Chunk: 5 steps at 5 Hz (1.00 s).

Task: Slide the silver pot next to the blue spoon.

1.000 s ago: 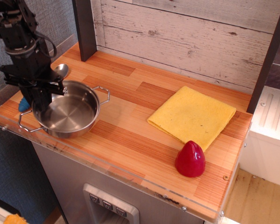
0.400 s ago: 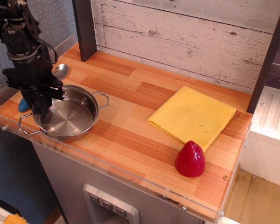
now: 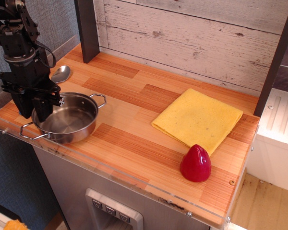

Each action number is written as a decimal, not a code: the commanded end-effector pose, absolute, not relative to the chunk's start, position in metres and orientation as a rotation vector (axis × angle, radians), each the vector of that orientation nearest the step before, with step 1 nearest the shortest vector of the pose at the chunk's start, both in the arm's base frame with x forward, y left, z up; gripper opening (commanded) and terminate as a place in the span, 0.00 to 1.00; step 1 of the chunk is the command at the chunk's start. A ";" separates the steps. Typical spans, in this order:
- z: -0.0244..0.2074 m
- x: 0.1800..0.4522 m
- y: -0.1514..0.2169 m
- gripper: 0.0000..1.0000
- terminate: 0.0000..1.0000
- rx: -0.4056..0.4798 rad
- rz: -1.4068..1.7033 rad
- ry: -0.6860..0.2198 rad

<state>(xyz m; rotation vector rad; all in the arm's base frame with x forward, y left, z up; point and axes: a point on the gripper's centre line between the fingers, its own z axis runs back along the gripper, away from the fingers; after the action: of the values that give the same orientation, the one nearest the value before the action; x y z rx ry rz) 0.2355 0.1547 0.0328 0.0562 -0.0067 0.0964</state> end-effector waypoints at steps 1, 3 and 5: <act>0.059 0.236 0.146 1.00 0.00 0.087 0.085 -0.057; 0.104 0.243 0.112 1.00 0.00 0.053 0.066 -0.147; 0.107 0.246 0.102 1.00 0.00 0.023 -0.004 -0.145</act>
<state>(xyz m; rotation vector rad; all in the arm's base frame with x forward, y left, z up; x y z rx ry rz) 0.2482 0.1020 0.0885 0.0018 -0.1002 0.0004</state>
